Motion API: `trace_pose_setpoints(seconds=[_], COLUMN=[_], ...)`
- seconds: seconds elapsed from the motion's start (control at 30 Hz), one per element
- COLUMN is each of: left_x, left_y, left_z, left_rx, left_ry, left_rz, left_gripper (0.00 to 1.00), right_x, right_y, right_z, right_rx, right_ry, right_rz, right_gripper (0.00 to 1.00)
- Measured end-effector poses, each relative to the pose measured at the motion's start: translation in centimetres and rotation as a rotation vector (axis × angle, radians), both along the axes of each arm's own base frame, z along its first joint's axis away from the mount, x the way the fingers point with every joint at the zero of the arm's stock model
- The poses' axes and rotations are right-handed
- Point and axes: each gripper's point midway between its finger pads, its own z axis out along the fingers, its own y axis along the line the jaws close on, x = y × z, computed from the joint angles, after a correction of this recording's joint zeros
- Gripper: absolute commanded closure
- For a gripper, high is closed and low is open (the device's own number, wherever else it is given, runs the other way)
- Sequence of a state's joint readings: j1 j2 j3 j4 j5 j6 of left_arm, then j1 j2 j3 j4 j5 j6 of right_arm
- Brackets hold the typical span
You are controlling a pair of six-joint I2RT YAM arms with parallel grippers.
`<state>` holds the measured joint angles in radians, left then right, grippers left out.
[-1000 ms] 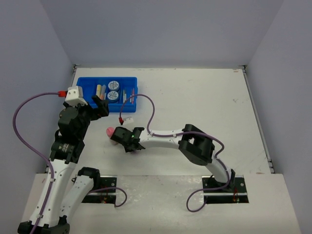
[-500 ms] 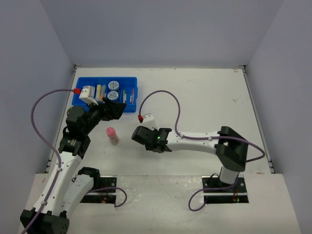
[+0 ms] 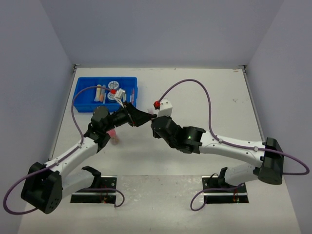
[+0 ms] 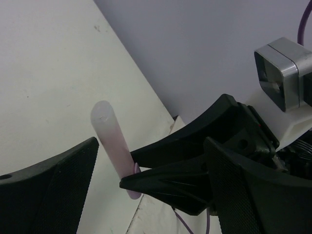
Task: Sort the stationery into containers
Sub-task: Pick up the pen from the center of the board.
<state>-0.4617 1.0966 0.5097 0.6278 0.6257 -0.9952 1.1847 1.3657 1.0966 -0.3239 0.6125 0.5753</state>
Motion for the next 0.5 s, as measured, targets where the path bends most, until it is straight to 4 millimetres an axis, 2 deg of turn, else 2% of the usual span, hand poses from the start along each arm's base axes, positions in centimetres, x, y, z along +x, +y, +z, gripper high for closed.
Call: trace_pose_setpoints(seconds=[0.03, 0.1, 0.27, 0.3, 0.33, 0.5], left_x=[0.0, -0.1, 0.2, 0.2, 0.4, 0.6], left_y=[-0.3, -0.9, -1.8, -1.9, -1.9, -2.2], left_z=[-0.2, -0.6, -1.1, -1.2, -1.3, -1.2], left_rx=[-0.012, -0.03, -0.055, -0.056, -0.057, -0.062], left_ry=[0.012, 0.036, 0.069, 0.069, 0.075, 0.065], left_rz=[-0.009, -0.022, -0.033, -0.031, -0.027, -0.033], left_gripper=[0.49, 0.61, 0.79, 0.91, 0.96, 1.0], right_x=[0.0, 0.0, -0.2, -0.3, -0.3, -0.5], right_y=[-0.1, -0.1, -0.6, -0.7, -0.9, -1.3], right_z=[-0.1, -0.1, 0.9, 1.1, 1.4, 1.9], right_rx=[-0.005, -0.011, 0.015, 0.023, 0.034, 0.053], right_ry=[-0.001, -0.004, -0.021, -0.025, -0.03, -0.043], right_rz=[0.002, 0.006, 0.01, 0.01, 0.01, 0.012], right_gripper=[1.0, 1.0, 1.0, 1.0, 1.0, 1.0])
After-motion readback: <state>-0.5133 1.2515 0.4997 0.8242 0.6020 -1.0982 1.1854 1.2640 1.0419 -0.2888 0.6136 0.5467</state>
